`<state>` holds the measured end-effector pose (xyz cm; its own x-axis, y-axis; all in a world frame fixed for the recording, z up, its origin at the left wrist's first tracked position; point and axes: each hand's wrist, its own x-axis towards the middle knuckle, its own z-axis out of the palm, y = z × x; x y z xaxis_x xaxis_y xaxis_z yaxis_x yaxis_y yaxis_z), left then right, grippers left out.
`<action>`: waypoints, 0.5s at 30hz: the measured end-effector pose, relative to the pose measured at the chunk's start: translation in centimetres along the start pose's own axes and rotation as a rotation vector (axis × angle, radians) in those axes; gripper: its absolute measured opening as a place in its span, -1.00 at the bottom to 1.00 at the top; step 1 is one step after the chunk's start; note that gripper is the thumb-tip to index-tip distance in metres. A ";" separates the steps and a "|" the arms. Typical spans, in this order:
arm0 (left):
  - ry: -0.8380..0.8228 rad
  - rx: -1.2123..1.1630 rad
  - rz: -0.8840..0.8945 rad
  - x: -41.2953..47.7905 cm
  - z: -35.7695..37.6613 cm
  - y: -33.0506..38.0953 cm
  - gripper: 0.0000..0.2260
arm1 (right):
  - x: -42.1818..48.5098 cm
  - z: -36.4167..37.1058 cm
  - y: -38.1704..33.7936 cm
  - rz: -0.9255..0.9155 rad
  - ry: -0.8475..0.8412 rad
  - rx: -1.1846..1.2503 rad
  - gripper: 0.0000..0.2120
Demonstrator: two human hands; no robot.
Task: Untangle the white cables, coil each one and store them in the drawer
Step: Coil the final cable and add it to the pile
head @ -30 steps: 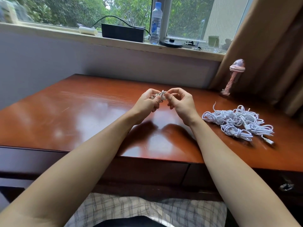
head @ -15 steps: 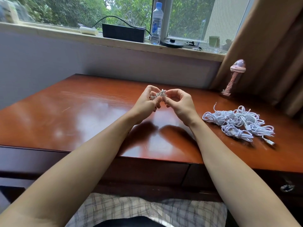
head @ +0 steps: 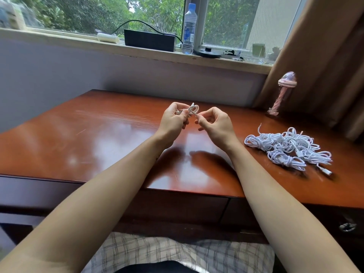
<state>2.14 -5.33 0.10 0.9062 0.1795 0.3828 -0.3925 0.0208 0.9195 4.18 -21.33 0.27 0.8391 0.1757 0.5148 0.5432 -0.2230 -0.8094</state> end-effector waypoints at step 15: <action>-0.080 0.030 0.018 -0.4 -0.2 0.2 -0.97 | 0.3 -0.8 0.4 -0.031 0.050 -0.059 -0.88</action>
<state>1.69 -5.21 0.08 0.9090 0.1004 0.4046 -0.4056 -0.0114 0.9140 4.69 -22.14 0.33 0.8215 0.1354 0.5540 0.5683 -0.2742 -0.7758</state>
